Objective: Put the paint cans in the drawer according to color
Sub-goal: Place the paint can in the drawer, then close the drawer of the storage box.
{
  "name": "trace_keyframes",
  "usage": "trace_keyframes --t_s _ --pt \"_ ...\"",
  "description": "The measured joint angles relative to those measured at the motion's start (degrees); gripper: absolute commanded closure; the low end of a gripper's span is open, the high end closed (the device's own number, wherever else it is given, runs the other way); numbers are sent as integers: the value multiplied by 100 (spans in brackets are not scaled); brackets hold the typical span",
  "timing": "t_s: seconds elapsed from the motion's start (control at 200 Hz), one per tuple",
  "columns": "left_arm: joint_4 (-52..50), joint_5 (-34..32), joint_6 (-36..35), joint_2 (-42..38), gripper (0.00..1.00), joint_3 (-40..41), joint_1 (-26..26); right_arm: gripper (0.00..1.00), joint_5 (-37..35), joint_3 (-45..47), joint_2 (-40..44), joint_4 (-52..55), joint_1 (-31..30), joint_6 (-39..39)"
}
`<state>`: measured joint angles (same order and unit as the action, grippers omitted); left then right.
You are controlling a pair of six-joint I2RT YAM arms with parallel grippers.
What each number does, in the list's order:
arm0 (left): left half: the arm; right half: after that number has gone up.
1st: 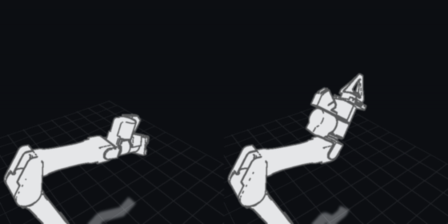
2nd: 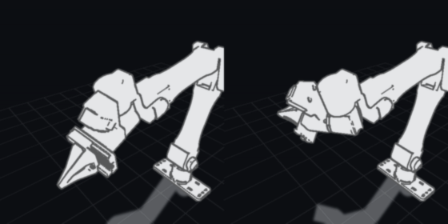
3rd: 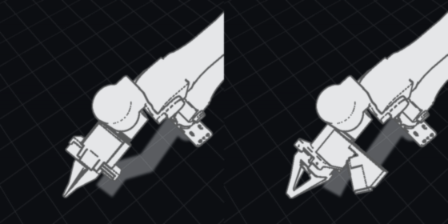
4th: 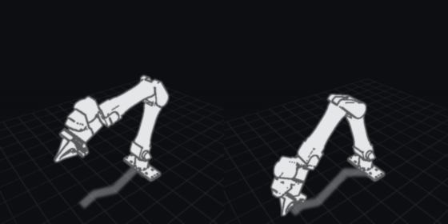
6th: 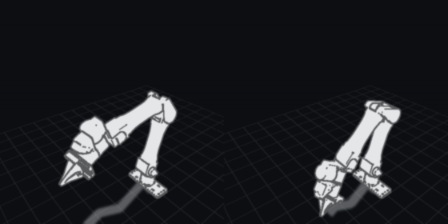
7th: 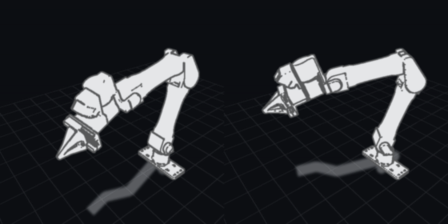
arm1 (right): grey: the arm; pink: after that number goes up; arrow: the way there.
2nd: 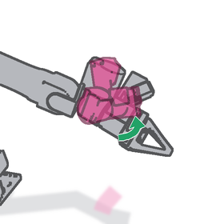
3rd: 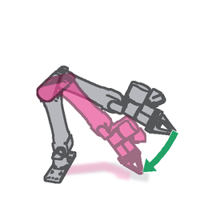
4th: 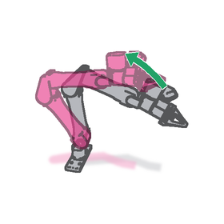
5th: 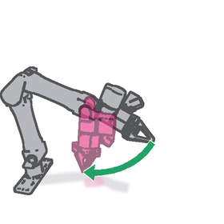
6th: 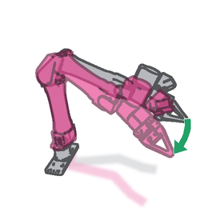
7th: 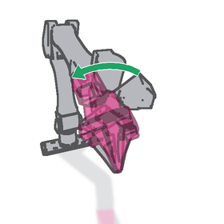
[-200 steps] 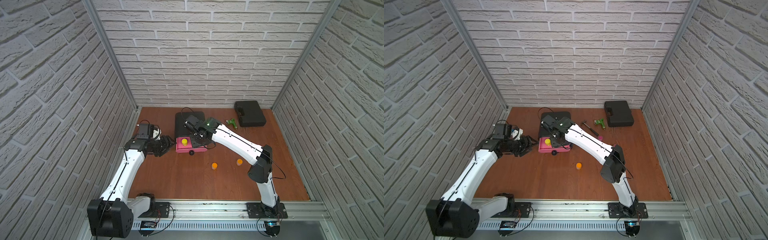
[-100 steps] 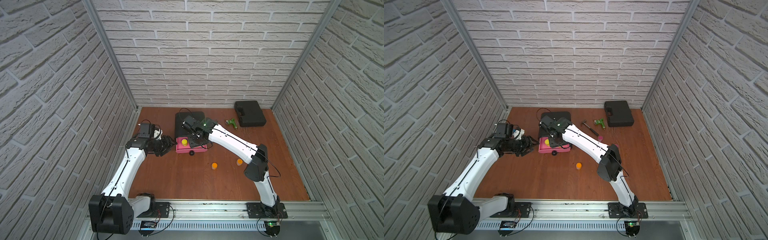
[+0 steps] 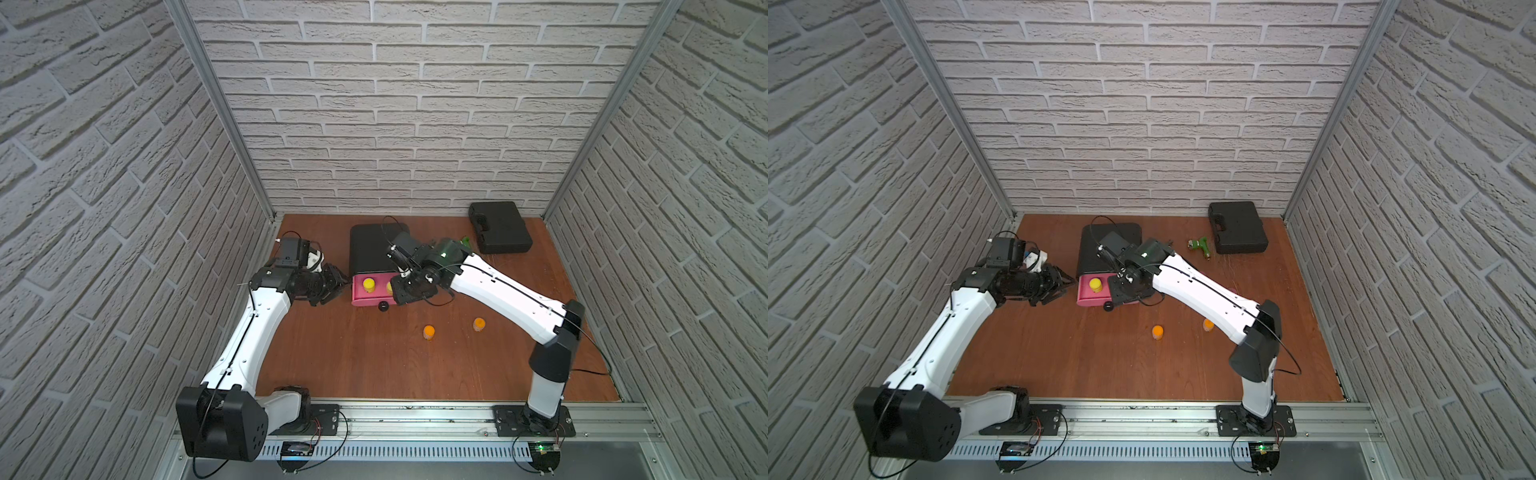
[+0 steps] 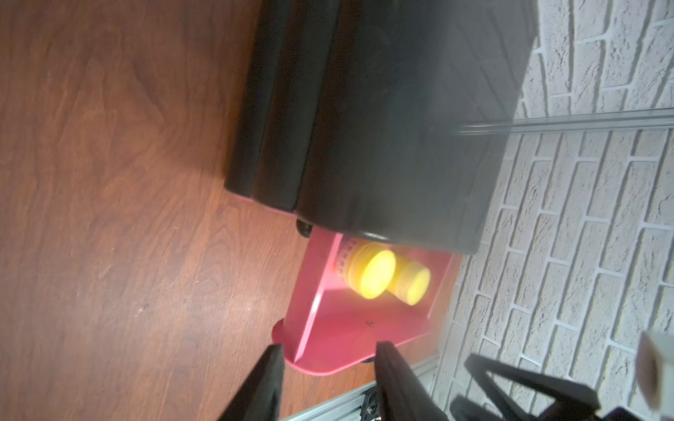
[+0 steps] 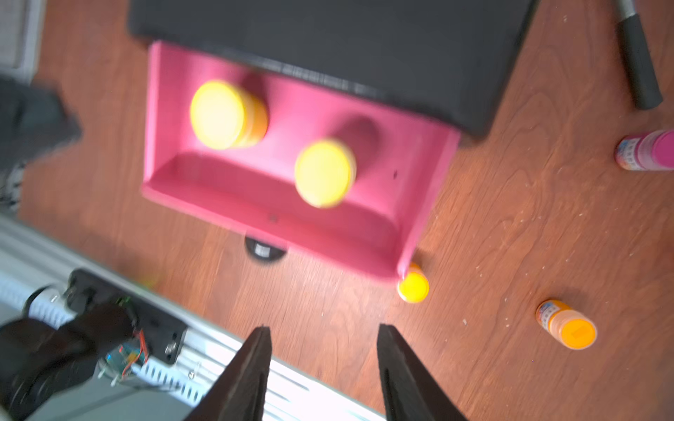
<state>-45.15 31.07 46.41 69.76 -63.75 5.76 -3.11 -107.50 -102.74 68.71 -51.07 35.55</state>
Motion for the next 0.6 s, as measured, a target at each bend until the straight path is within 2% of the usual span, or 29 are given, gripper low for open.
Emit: trace_keyframes --t_s 0.135,0.36,0.6 --pt "284 33 98 374 67 -382 20 49 197 861 518 -387 -179 -57" --pt "719 28 179 1147 74 -970 240 50 162 1440 229 -1119 -588 -326" --pt "1027 28 179 1738 76 -1287 442 51 -9 1788 70 -1753 -684 -481"
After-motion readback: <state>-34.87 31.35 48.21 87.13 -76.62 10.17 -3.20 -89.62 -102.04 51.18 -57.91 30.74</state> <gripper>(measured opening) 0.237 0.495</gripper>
